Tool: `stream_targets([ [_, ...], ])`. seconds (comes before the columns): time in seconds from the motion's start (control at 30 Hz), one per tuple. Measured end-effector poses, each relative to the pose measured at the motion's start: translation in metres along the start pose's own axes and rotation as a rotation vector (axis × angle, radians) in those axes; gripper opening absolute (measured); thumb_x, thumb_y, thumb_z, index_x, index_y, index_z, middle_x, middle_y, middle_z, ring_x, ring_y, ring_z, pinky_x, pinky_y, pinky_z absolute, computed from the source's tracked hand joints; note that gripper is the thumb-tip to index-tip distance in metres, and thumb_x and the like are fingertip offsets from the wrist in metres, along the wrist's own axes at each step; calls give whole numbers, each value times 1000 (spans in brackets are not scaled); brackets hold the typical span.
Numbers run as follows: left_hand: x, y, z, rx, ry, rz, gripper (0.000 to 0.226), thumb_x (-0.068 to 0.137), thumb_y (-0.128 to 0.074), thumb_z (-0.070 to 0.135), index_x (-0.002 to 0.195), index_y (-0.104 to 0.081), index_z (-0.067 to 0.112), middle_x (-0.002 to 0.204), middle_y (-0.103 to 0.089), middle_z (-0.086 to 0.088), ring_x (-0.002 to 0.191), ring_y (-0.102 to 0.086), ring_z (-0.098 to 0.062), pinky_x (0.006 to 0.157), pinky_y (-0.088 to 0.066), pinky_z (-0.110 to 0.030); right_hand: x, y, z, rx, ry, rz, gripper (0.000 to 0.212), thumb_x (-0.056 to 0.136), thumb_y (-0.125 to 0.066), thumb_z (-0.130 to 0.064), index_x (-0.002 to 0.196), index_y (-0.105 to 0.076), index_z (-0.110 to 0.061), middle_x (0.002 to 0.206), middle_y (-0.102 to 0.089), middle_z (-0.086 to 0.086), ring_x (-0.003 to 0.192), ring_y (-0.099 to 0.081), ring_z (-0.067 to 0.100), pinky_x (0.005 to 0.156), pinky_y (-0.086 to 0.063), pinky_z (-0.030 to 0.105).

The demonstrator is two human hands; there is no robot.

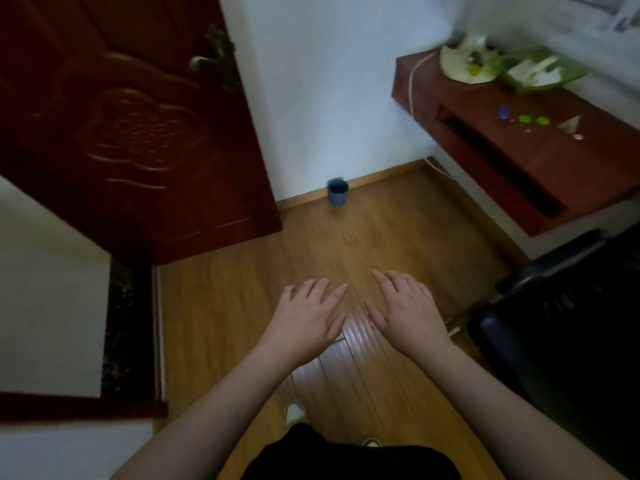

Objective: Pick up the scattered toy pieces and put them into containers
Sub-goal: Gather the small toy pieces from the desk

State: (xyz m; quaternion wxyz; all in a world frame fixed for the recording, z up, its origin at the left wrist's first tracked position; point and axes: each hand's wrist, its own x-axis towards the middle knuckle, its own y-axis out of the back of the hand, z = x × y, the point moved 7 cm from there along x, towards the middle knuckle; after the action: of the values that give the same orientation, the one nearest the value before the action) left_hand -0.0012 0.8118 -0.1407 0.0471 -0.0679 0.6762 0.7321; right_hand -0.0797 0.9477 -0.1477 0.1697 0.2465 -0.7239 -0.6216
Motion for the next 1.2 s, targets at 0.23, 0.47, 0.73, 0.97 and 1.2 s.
stream_targets([
  [0.23,109,13,16,4,-145,53,57,97,-27,51,150,-22,29,151,-36,-3,138,-33,-21,107,-31,-46,52,18,66,36,-157,27,61,96,-40,-53,148,-34,-23,145,-44,-1,135,-37,17,112,-29,36],
  [0.47,222,35,11,-44,-309,93,56,98,-29,50,150,-19,30,152,-34,-3,139,-31,-20,110,-31,-45,132,31,102,14,-305,66,59,95,-42,-54,145,-37,-25,145,-46,-1,136,-39,17,113,-29,38],
  [0.73,324,64,0,-58,-457,84,55,98,-31,47,149,-17,31,153,-33,-2,141,-30,-19,113,-30,-46,189,51,159,65,-500,68,59,97,-41,-52,149,-30,-26,151,-38,-1,141,-32,17,116,-25,38],
  [0.97,407,67,49,-97,-546,62,55,98,-31,48,149,-19,32,153,-33,-1,141,-29,-19,112,-31,-46,227,58,221,74,-558,67,58,97,-41,-51,148,-31,-26,150,-38,-2,140,-32,17,116,-25,38],
  [1.2,506,66,109,-37,-595,9,54,99,-32,47,149,-18,31,154,-31,-2,141,-29,-21,112,-29,-47,290,72,319,70,-539,68,57,97,-41,-48,148,-31,-24,150,-37,1,140,-31,19,115,-25,39],
])
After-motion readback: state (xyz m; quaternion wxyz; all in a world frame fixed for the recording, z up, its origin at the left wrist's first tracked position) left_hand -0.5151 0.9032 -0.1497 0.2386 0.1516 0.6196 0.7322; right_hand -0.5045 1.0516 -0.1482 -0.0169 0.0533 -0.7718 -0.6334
